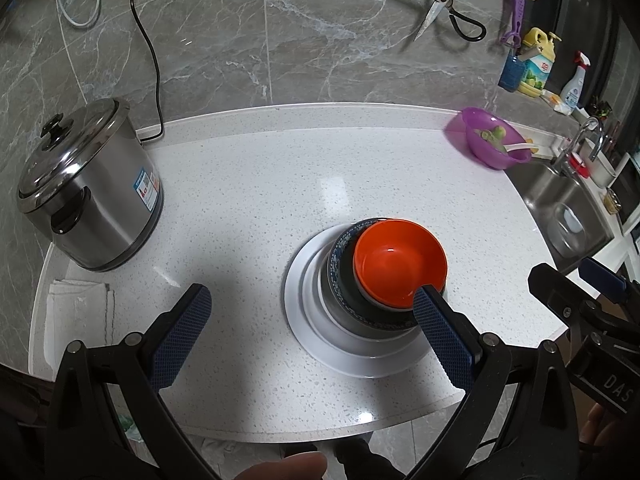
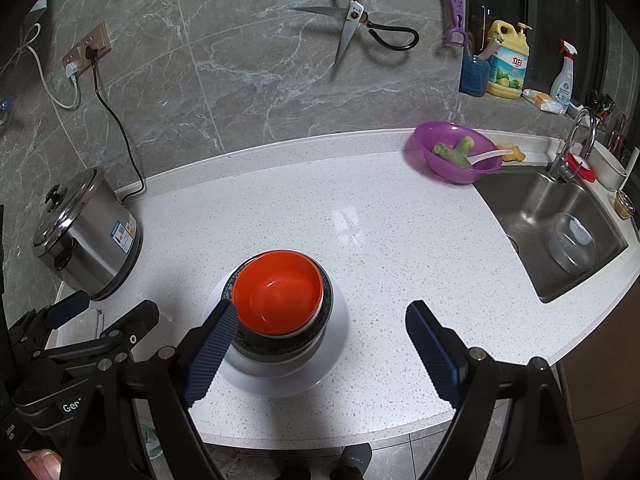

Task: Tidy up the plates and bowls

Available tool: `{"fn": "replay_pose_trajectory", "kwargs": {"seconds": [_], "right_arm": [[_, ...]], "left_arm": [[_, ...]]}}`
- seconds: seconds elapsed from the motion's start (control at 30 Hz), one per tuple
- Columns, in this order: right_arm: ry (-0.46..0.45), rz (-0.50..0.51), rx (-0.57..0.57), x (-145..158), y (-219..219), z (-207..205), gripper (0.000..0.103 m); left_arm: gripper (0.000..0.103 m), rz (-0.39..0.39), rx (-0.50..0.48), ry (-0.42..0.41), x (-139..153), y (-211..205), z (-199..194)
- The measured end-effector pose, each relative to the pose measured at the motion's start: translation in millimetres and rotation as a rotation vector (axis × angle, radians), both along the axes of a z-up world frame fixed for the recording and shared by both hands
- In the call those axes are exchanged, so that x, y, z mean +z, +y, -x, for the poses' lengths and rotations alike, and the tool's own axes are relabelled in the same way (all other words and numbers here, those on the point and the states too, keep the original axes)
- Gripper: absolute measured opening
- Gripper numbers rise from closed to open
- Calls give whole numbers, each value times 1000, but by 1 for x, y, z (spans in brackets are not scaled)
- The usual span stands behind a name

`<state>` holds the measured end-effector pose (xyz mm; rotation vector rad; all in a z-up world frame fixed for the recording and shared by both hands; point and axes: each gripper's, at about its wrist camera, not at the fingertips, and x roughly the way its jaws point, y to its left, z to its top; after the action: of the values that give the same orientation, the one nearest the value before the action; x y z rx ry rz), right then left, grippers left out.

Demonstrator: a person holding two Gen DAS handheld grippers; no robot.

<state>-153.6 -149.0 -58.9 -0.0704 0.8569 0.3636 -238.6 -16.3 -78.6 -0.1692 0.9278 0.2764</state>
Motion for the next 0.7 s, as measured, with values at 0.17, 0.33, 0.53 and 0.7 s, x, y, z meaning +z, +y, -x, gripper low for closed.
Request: {"fn": "replay_pose_trajectory", "kwargs": {"seconds": [0.17, 0.33, 0.53, 0.7], "right_arm": [[1, 0, -2, 0, 1, 1, 88], [2, 1, -1, 0, 0, 0, 88], [5, 1, 1, -1, 1, -1, 88], [7, 1, 3, -2, 1, -2, 88]], "left_arm": [[102, 2, 0, 1, 0, 0, -1], [102, 2, -2, 3, -1, 1, -5], [102, 4, 1, 3, -2, 2, -6], [102, 3, 2, 3, -2, 2, -6]]}}
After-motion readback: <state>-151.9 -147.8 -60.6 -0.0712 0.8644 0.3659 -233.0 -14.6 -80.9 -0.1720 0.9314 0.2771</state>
